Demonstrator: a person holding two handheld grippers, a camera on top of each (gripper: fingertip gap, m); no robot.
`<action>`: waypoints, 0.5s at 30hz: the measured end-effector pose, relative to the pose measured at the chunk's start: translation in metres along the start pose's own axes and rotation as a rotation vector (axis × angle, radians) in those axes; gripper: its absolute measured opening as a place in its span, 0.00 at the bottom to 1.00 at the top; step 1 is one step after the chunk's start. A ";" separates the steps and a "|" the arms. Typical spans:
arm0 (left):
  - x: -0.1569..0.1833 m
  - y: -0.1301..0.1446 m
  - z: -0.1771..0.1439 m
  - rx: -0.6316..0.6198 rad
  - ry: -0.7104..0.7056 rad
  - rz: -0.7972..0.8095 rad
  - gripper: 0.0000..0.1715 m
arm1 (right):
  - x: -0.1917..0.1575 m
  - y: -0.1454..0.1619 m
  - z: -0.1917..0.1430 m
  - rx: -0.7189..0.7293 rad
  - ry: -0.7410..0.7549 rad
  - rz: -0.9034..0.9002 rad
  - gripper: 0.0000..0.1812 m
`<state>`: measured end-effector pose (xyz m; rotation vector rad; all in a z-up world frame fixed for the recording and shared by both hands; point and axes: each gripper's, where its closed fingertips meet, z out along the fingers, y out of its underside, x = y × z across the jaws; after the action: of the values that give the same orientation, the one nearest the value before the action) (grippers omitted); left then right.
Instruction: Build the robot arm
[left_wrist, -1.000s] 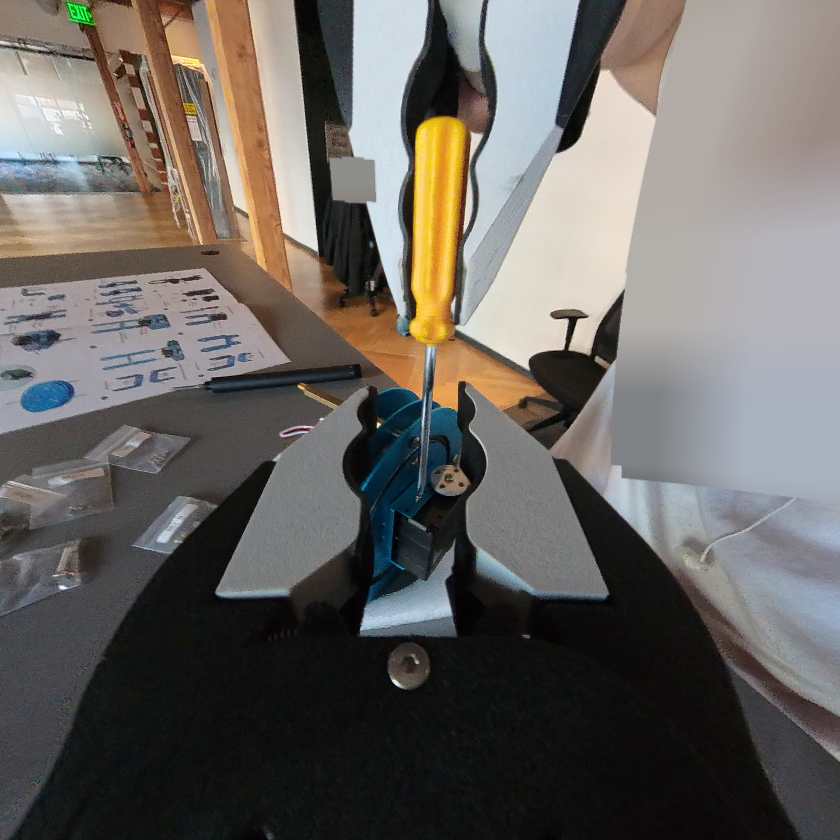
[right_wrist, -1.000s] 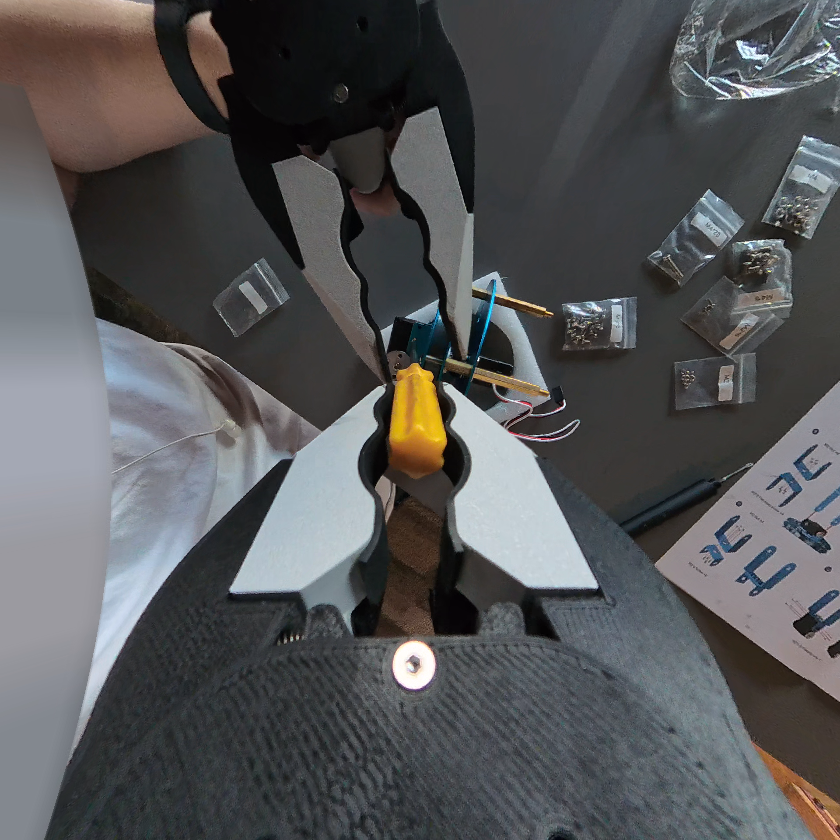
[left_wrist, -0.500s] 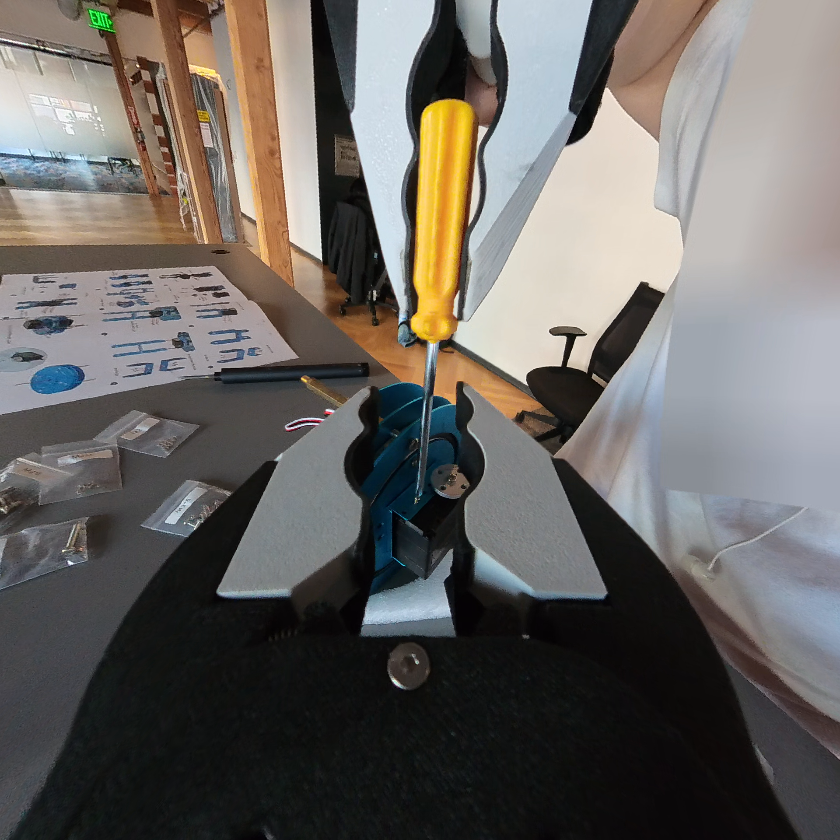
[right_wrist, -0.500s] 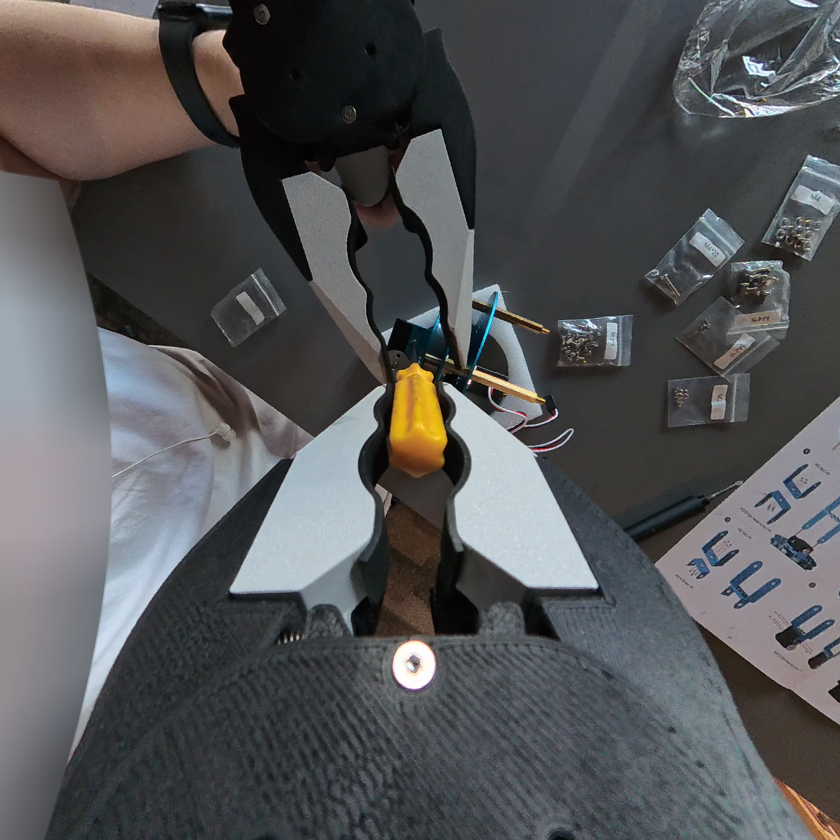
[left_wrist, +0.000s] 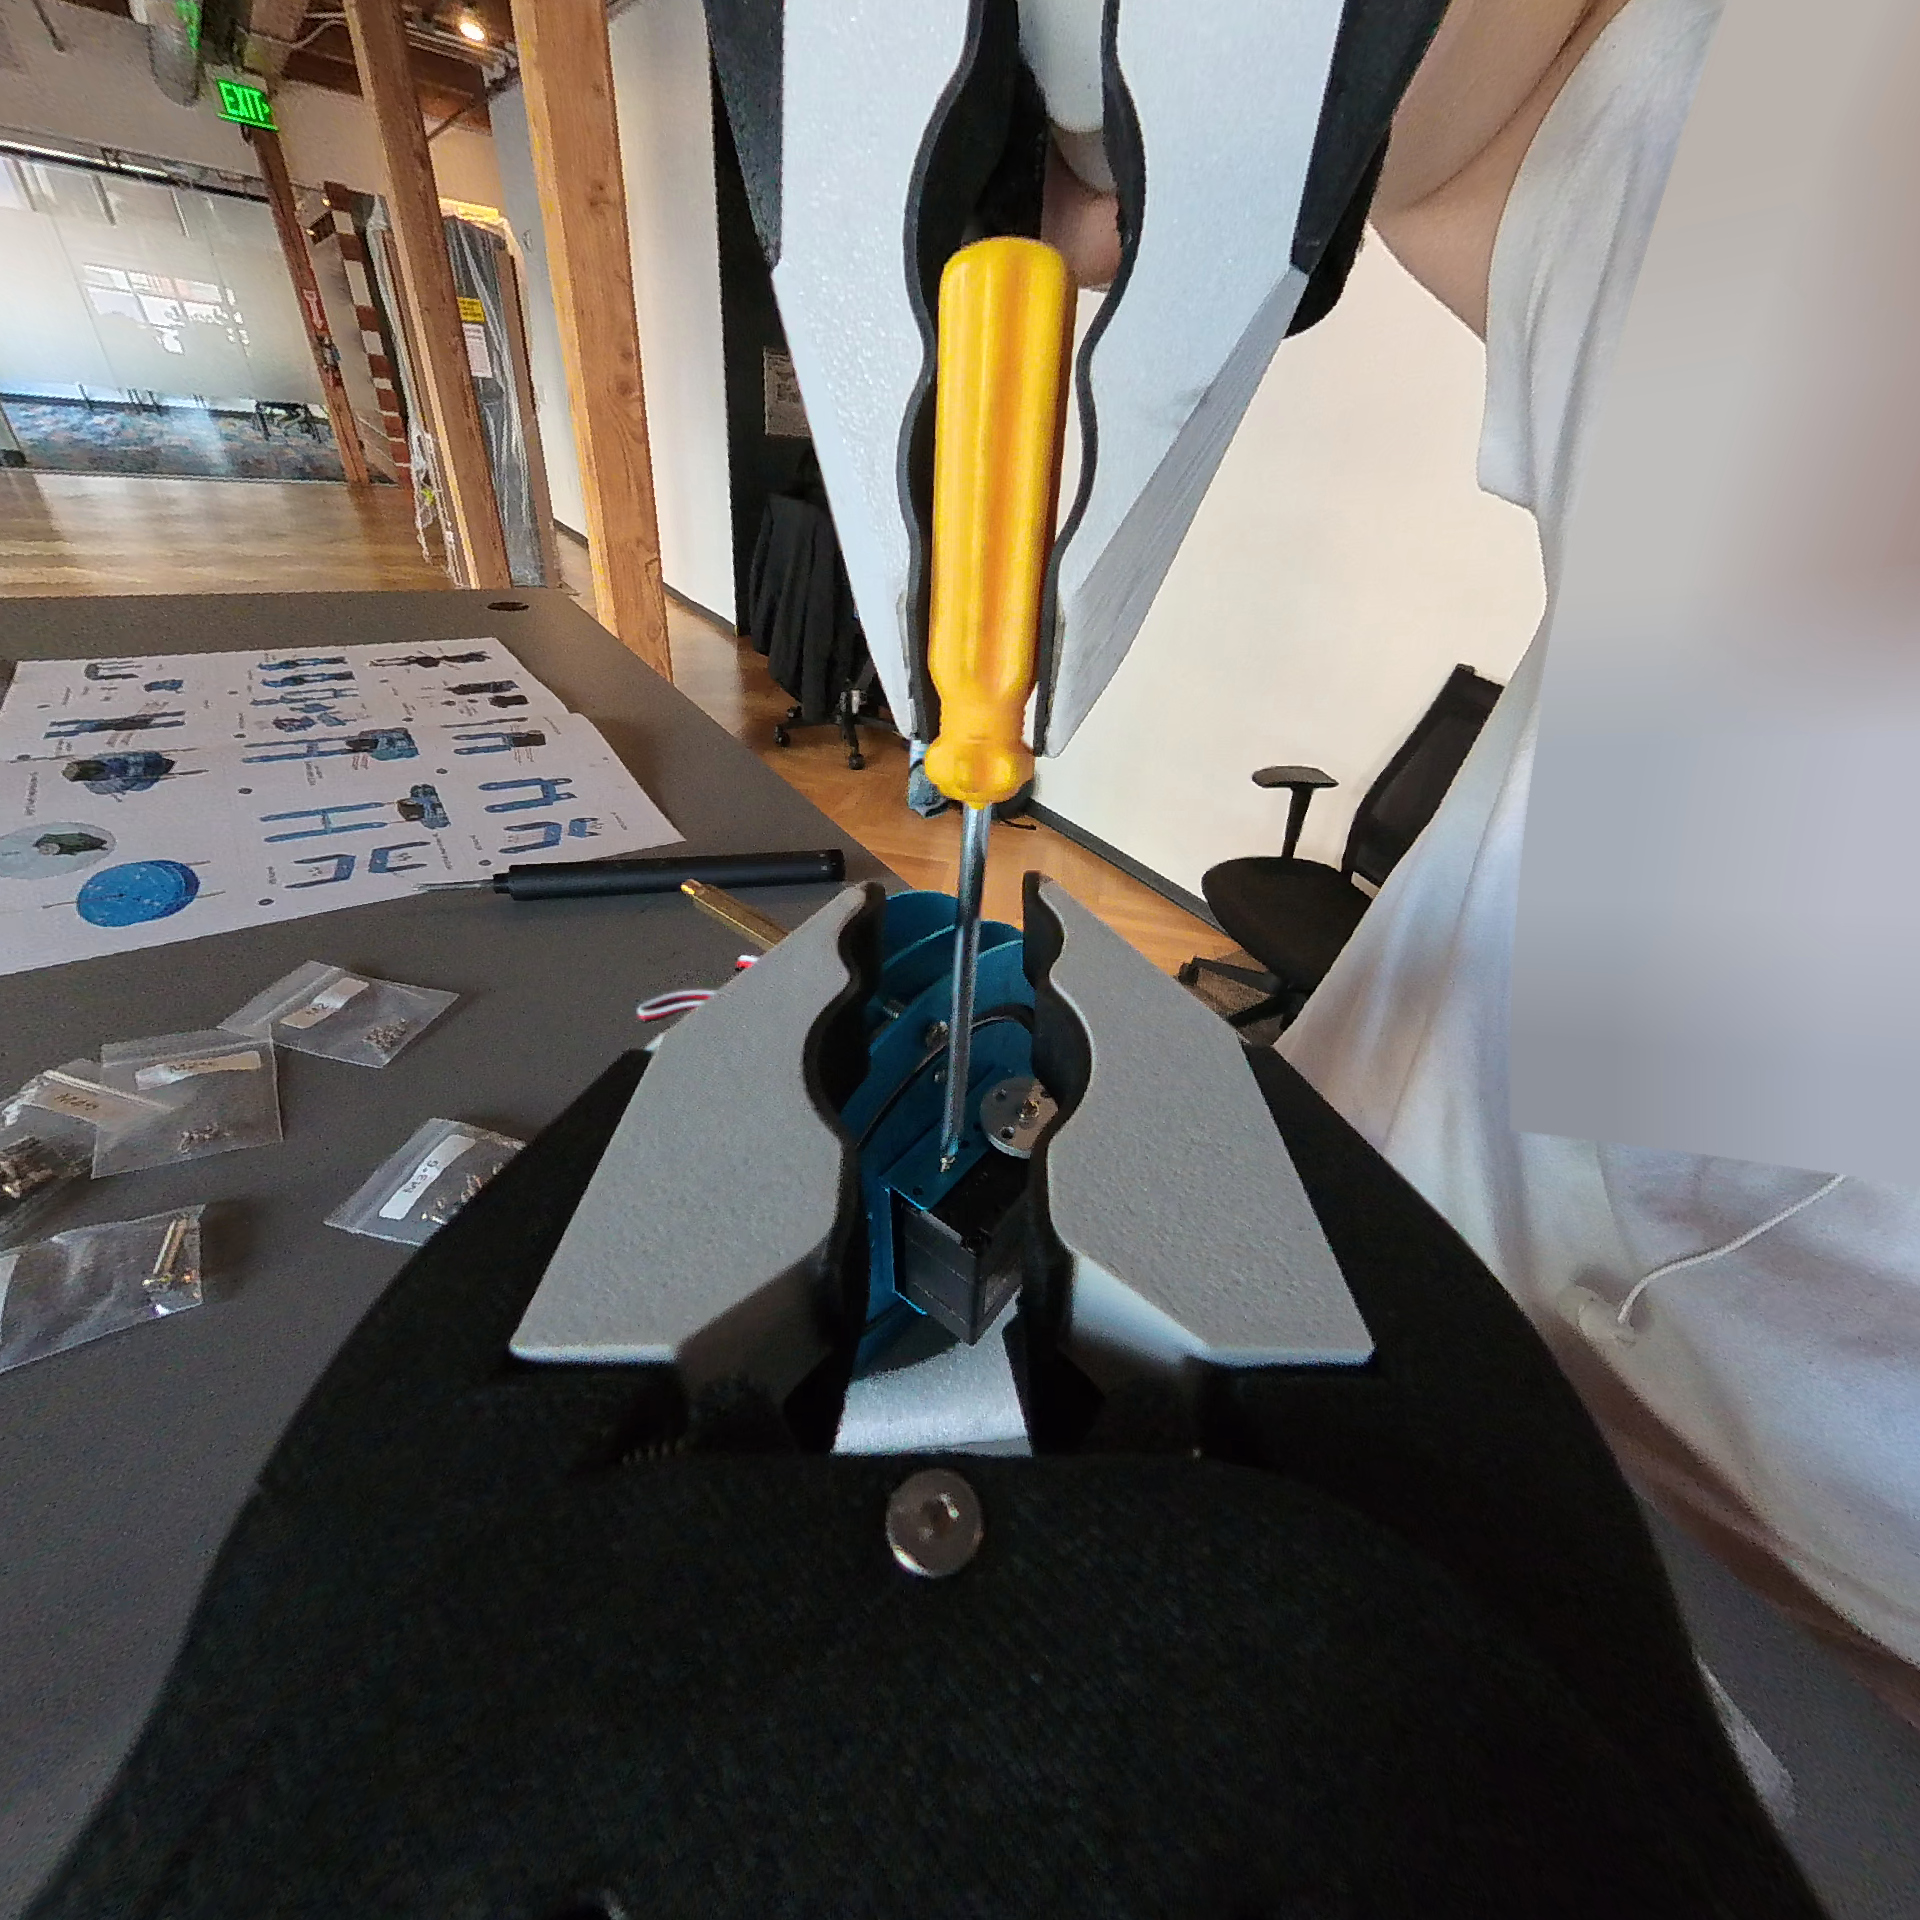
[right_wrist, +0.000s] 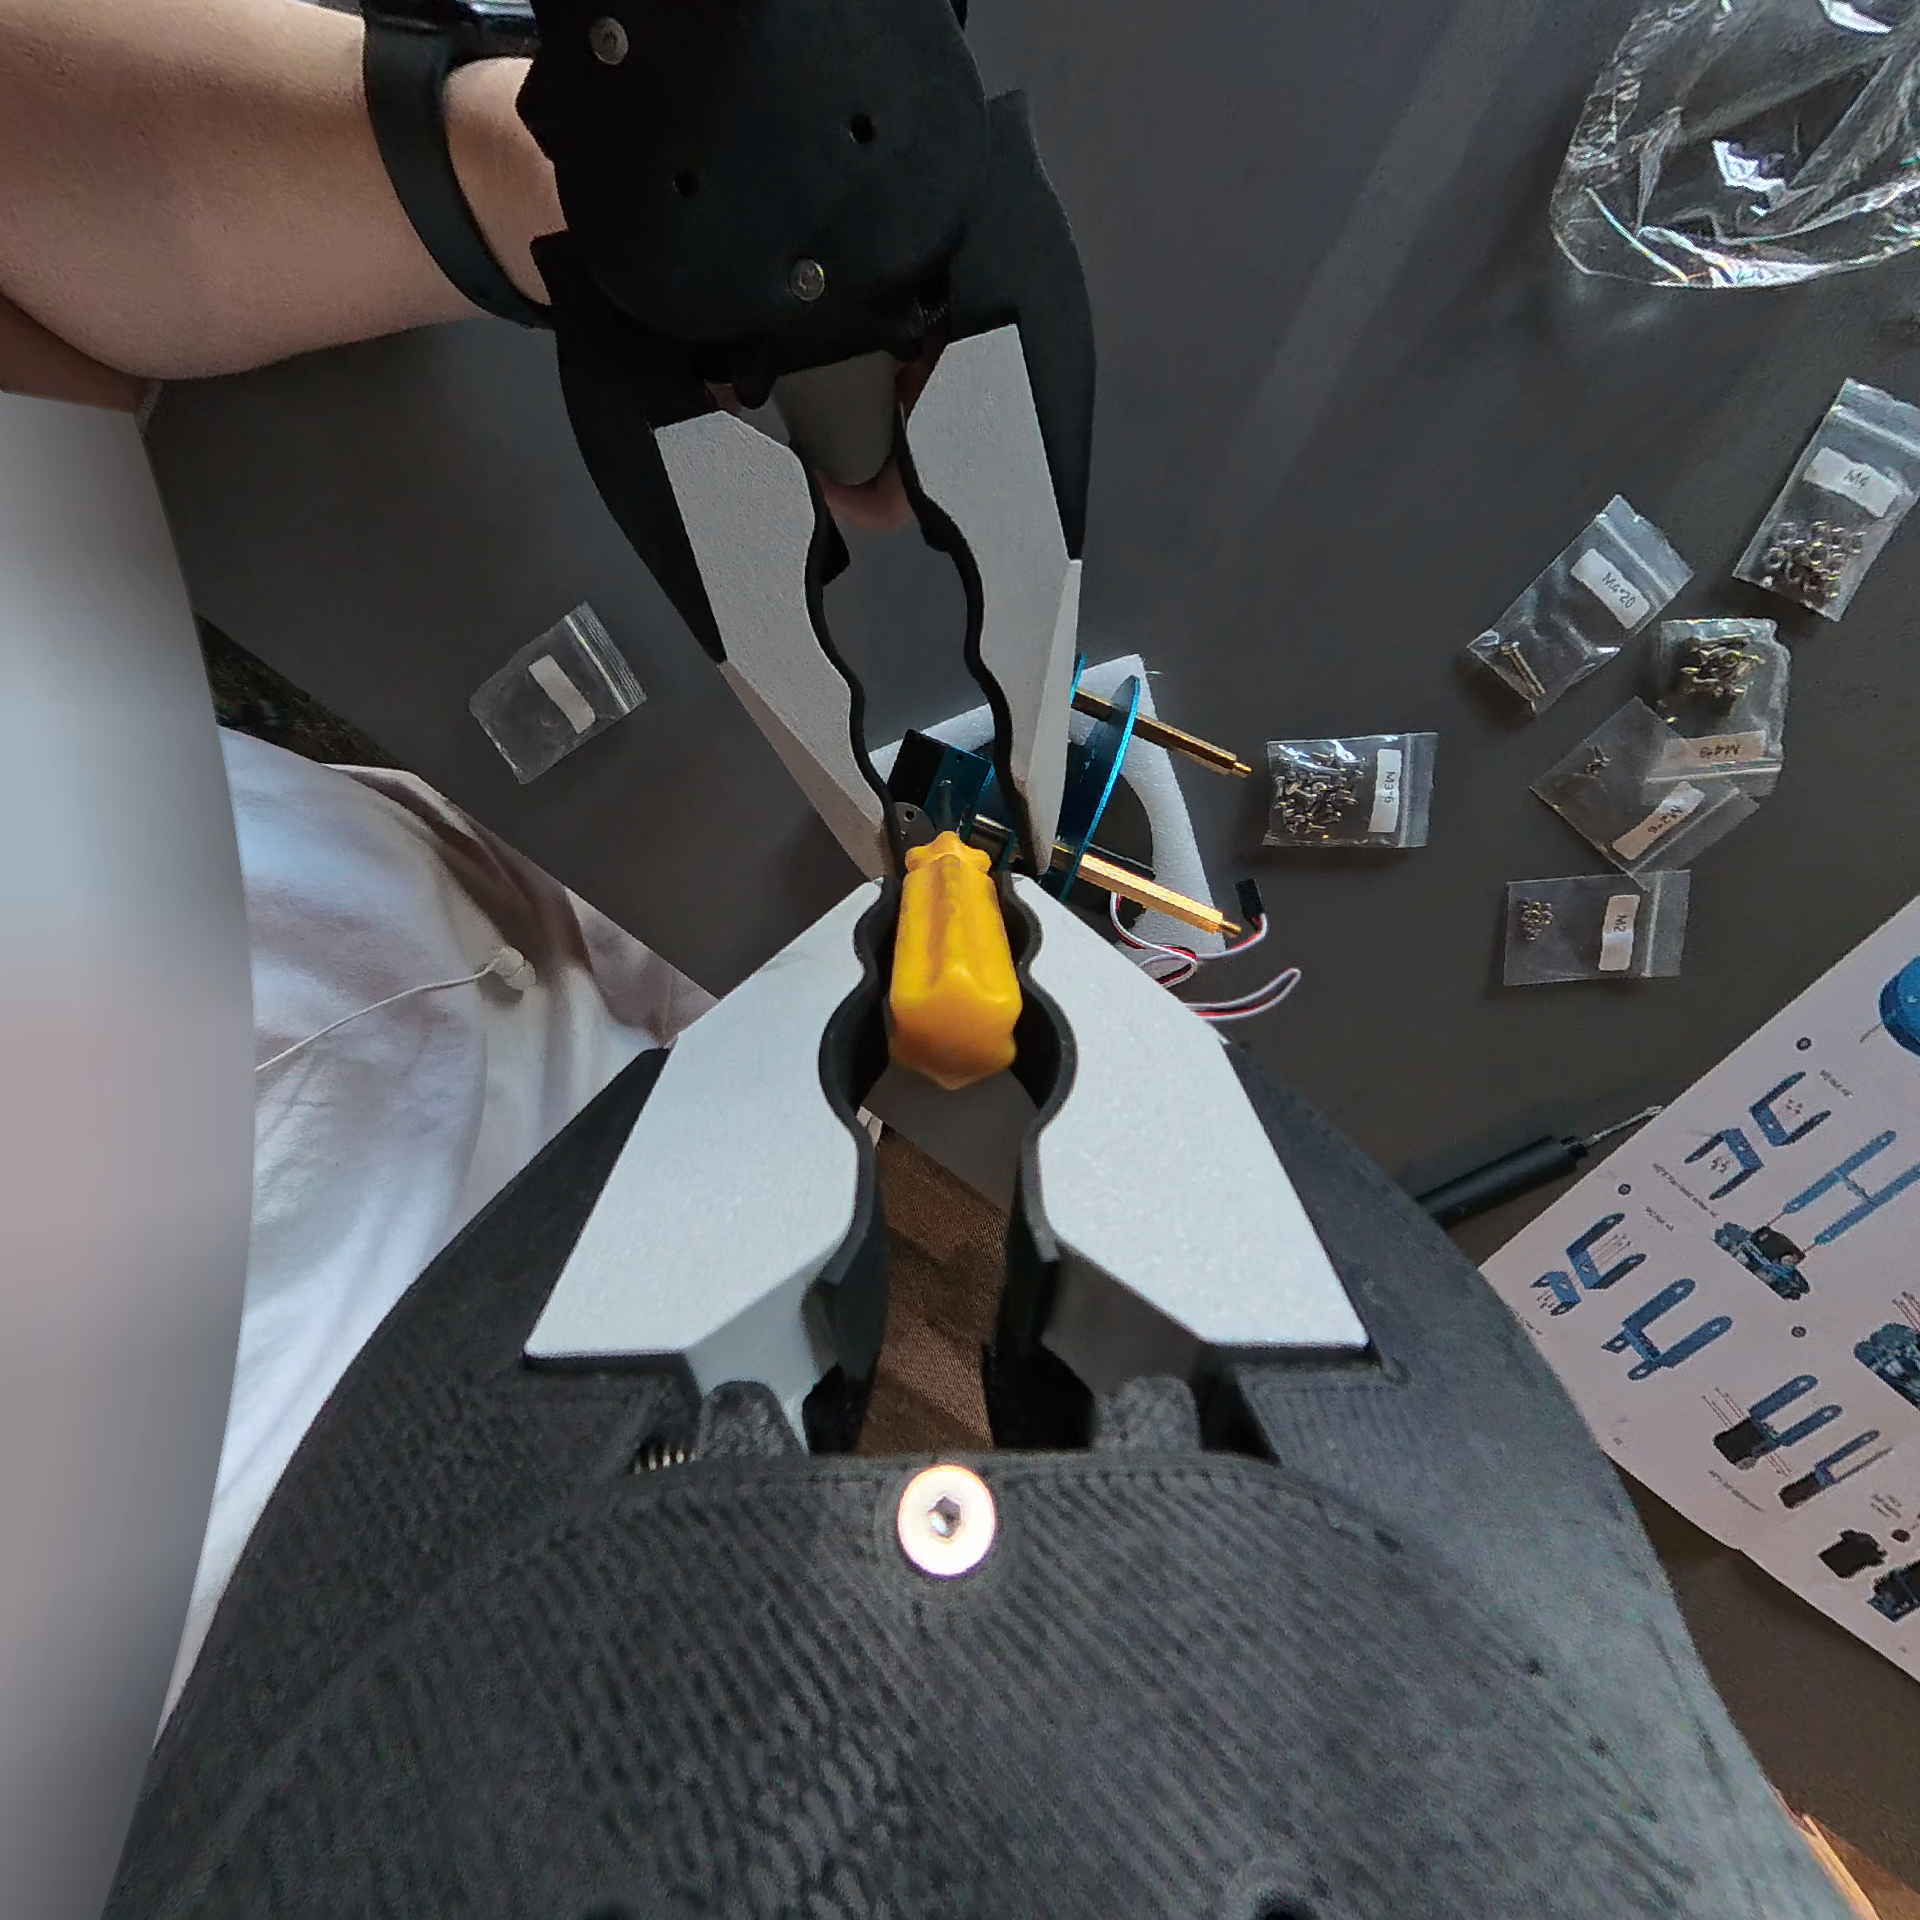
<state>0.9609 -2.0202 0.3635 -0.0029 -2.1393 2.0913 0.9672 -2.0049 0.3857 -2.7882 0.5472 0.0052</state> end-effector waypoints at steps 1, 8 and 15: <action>0.000 -0.001 0.000 0.005 0.002 -0.001 0.14 | 0.001 0.000 0.000 -0.001 0.003 -0.002 0.10; -0.001 -0.005 -0.003 0.023 -0.002 -0.003 0.13 | 0.001 -0.002 0.001 -0.014 -0.006 0.000 0.10; 0.002 -0.014 -0.006 0.048 -0.014 0.014 0.10 | 0.001 -0.004 0.001 -0.044 -0.006 0.008 0.10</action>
<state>0.9610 -2.0143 0.3776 0.0027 -2.1018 2.1561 0.9697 -2.0017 0.3856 -2.8279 0.5632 0.0281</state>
